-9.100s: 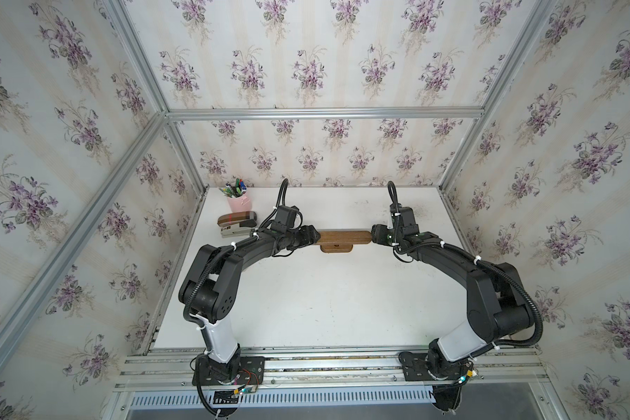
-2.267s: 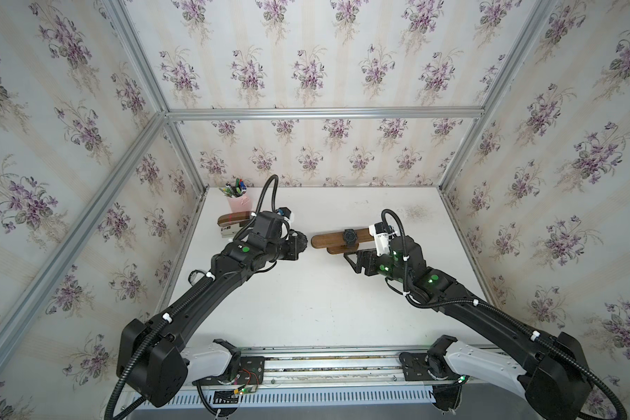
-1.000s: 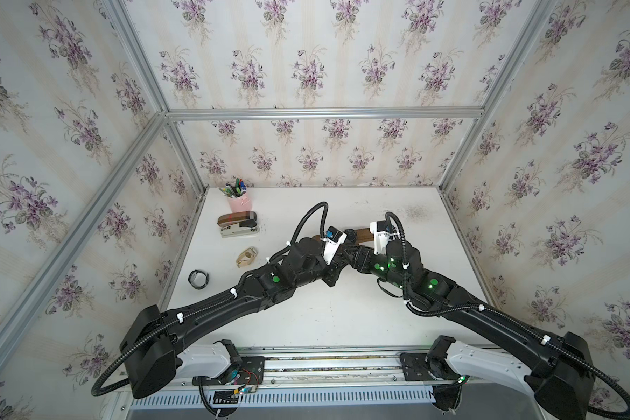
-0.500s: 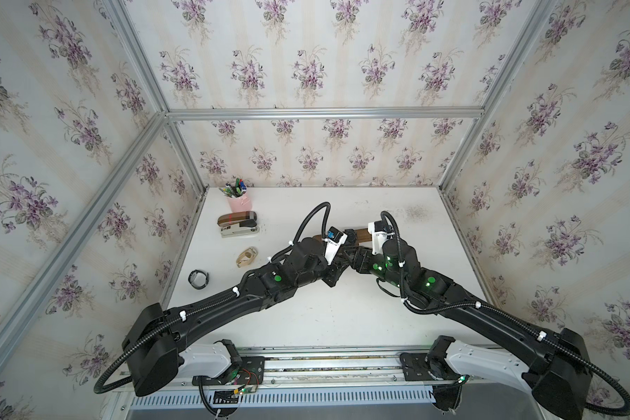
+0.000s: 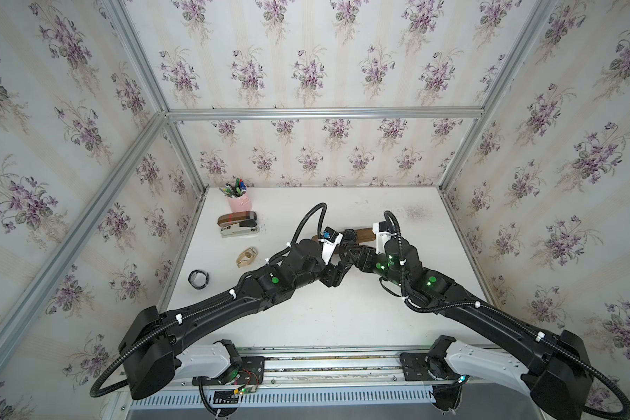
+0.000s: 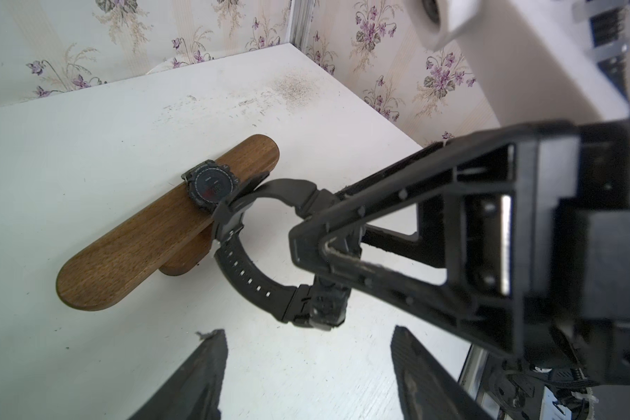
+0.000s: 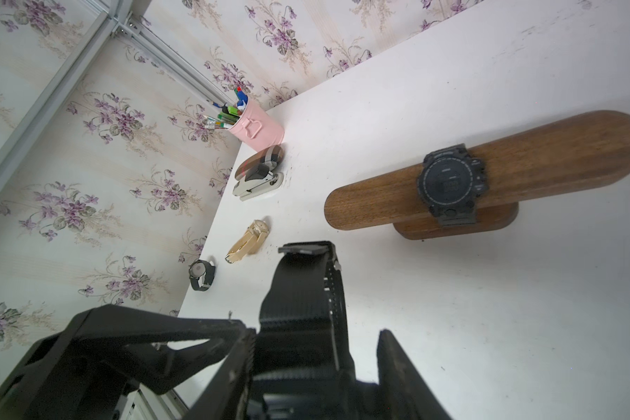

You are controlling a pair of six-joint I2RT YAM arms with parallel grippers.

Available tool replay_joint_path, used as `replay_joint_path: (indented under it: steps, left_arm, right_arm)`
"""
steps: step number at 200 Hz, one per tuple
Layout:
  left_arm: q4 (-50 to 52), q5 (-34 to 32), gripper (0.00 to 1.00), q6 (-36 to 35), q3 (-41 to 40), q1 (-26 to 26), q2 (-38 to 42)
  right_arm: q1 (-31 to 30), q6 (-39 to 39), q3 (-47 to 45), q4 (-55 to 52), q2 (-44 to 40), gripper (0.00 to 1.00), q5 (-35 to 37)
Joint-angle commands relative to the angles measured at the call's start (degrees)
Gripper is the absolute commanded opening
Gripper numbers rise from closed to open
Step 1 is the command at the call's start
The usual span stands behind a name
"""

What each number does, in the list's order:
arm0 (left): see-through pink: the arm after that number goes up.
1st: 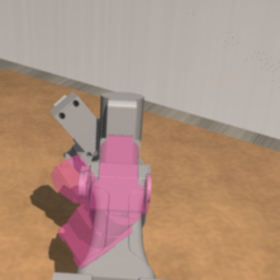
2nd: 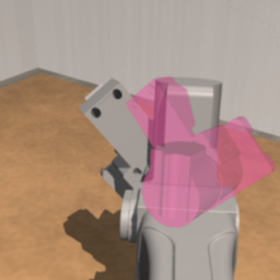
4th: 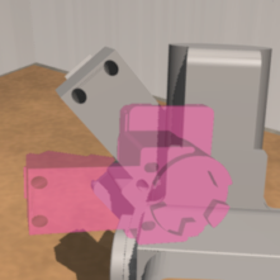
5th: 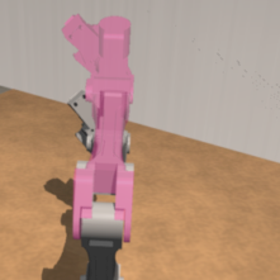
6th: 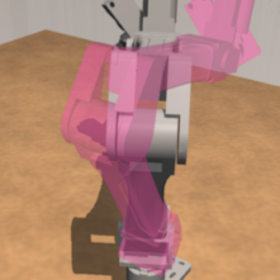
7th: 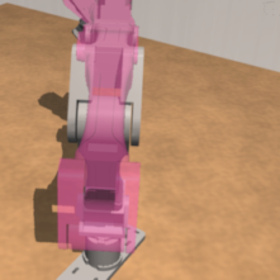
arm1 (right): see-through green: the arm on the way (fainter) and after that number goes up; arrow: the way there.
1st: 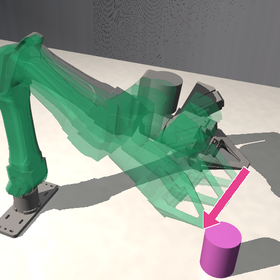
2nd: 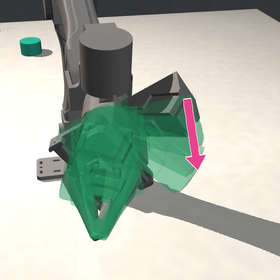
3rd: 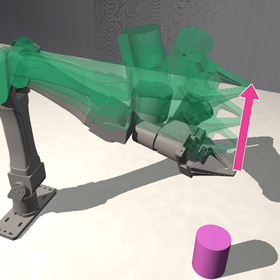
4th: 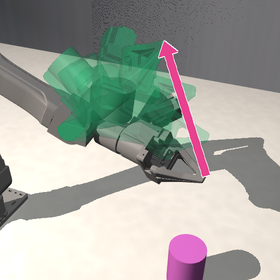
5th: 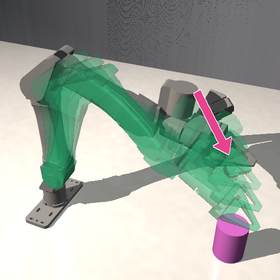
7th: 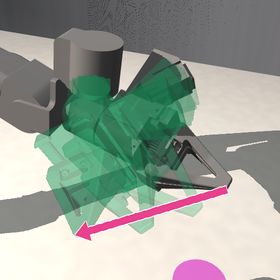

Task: Place watch on stand
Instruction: Pick up the watch at the center of the board.

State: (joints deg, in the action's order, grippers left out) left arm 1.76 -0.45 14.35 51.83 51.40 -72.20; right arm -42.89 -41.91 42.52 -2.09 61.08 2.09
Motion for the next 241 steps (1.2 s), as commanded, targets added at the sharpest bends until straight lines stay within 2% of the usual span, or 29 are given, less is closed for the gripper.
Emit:
replay_joint_path:
  steps: [1,60,87,137,178,204,209,241]
  left_arm:
    - [-2.06,-2.40,0.76,1.55,-0.90,-0.54,1.37]
    - [-1.89,-3.52,0.77,8.28,-2.64,-6.77,2.79]
    - [-4.04,-0.57,0.78,9.56,-2.98,-8.45,1.80]
    - [-6.21,4.67,0.78,9.30,-0.77,-8.52,-1.82]
    - [-5.30,4.75,0.62,9.12,0.20,-8.51,-3.08]
    - [-6.68,5.73,0.56,9.78,-0.68,-8.51,-2.85]
    - [-6.77,5.93,0.49,9.89,-0.77,-8.51,-2.85]
    - [-7.08,5.92,0.26,10.67,-1.12,-8.55,-3.26]
  right_arm:
    - [0.43,0.80,0.28,-0.21,-0.65,0.11,0.11]
    - [0.53,5.84,0.26,1.31,-1.67,0.11,-3.89]
    - [0.49,7.34,0.54,1.66,-1.73,0.12,-6.75]
    - [-0.45,8.64,0.19,4.45,-1.24,0.12,-13.20]
    - [-2.17,9.15,0.63,5.82,0.12,0.12,-16.01]
    - [-2.28,9.48,0.85,5.88,0.45,0.13,-15.92]
    - [-2.27,9.56,0.89,5.89,0.49,0.14,-15.96]
    - [-2.28,9.87,1.24,5.56,0.79,0.14,-15.13]
